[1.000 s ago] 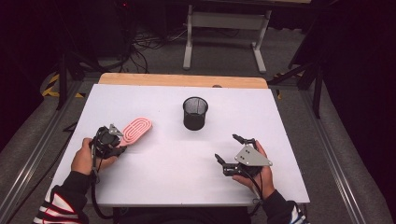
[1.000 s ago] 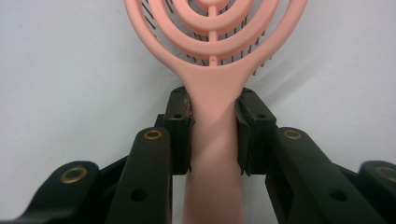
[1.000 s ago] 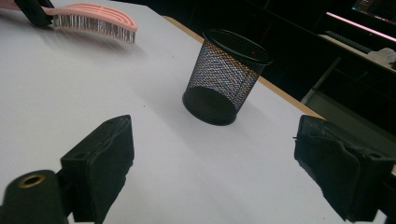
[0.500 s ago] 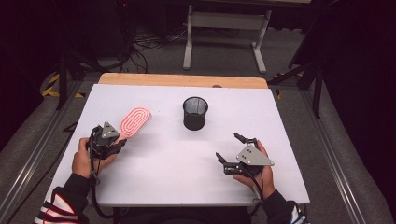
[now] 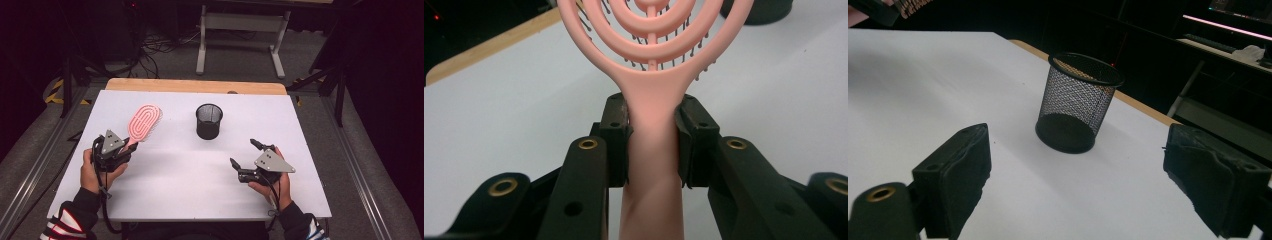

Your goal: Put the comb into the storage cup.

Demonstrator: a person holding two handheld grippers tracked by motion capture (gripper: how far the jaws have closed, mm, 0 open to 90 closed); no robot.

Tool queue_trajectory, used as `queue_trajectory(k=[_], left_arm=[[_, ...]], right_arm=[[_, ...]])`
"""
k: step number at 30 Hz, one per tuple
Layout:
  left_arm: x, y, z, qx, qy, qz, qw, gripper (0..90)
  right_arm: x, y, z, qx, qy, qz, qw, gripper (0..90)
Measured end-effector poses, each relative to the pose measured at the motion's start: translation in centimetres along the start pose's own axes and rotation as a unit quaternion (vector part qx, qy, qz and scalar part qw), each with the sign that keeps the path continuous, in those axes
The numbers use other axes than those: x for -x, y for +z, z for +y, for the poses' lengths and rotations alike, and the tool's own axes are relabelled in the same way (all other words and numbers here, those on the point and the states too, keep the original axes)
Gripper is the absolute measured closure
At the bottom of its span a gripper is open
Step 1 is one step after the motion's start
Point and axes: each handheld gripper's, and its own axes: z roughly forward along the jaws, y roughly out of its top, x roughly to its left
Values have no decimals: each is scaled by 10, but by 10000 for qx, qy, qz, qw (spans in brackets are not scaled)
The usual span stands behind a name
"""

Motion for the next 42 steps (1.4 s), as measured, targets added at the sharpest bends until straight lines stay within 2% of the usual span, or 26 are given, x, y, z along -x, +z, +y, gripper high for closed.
queue_trajectory(k=[6,10,20,22,25,32,36,42], left_arm=[[10,-1,1,215,51,-24,9998,701],[19,-4,3,369,103,-38,9993,702],[31,-4,3,615,217,-61,9979,702],[34,-4,4,694,256,-82,9972,702],[36,-4,4,759,286,-80,9967,702],[49,-1,7,952,354,-56,9948,702],[54,2,8,978,342,-89,9946,702],[65,6,10,1002,452,-160,9938,702]], right_arm=[[3,4,11,183,310,71,9993,121],[1,5,22,408,510,43,9979,87],[-3,12,28,379,577,69,9976,72],[-3,14,30,476,672,234,9963,66],[-4,17,33,519,788,320,9950,65],[-16,29,42,460,861,394,9944,65],[-24,36,47,465,887,514,9936,63],[-34,45,50,437,867,656,9931,60]])
